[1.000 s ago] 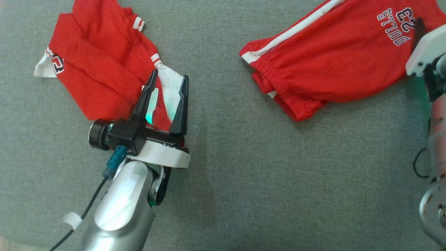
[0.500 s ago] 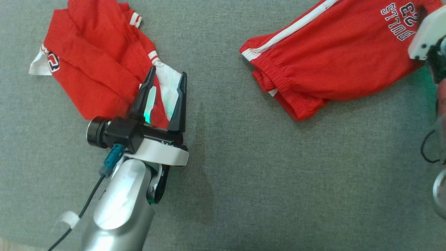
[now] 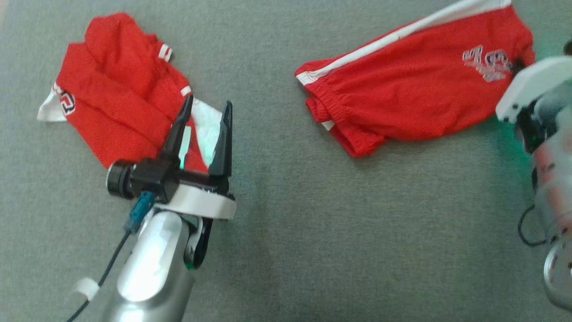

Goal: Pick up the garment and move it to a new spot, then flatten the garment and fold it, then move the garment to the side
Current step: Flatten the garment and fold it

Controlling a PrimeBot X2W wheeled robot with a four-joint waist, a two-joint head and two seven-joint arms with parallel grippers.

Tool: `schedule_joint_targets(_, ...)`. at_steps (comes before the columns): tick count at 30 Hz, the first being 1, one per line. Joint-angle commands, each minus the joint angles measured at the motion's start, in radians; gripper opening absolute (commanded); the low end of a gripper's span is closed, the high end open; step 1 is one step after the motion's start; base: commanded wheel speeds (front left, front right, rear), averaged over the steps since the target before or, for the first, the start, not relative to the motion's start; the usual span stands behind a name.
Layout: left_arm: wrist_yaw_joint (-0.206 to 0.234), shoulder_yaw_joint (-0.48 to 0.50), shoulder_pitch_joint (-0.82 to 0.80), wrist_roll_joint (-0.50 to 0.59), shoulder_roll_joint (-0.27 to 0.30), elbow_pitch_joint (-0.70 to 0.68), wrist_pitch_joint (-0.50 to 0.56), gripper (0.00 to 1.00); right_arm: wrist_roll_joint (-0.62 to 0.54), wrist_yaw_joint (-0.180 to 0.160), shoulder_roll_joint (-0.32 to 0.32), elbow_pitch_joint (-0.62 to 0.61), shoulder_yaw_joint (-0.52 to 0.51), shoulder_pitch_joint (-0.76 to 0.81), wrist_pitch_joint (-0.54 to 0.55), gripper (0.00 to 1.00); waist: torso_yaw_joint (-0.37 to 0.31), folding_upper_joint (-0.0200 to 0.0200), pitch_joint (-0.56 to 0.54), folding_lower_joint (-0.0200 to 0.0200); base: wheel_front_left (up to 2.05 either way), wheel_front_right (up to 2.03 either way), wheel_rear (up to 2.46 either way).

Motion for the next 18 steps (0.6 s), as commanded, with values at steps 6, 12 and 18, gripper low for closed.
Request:
schedule_joint_targets(6, -0.002, 0.052, 0.053, 0.016, 0.009, -0.022, -0.008, 1.0, 0.093, -0.002, -0.022, 0.0, 0.003, 0.084, -0.08, 0.0, -0.058, 0.0, -0.079, 0.0, 0.0, 0.0, 0.0)
schedule_joint_targets(12, -0.003, 0.06, 0.076, 0.019, 0.006, -0.019, -0.008, 1.0, 0.158, -0.002, -0.063, -0.002, 0.009, 0.162, -0.131, 0.0, -0.077, 0.0, -0.111, 0.0, 0.0, 0.0, 0.0)
schedule_joint_targets(18, -0.007, 0.07, 0.097, 0.02, 0.004, -0.022, -0.008, 1.0, 0.214, -0.002, -0.081, -0.018, 0.014, 0.223, -0.148, 0.0, -0.084, 0.0, -0.126, 0.0, 0.0, 0.0, 0.0)
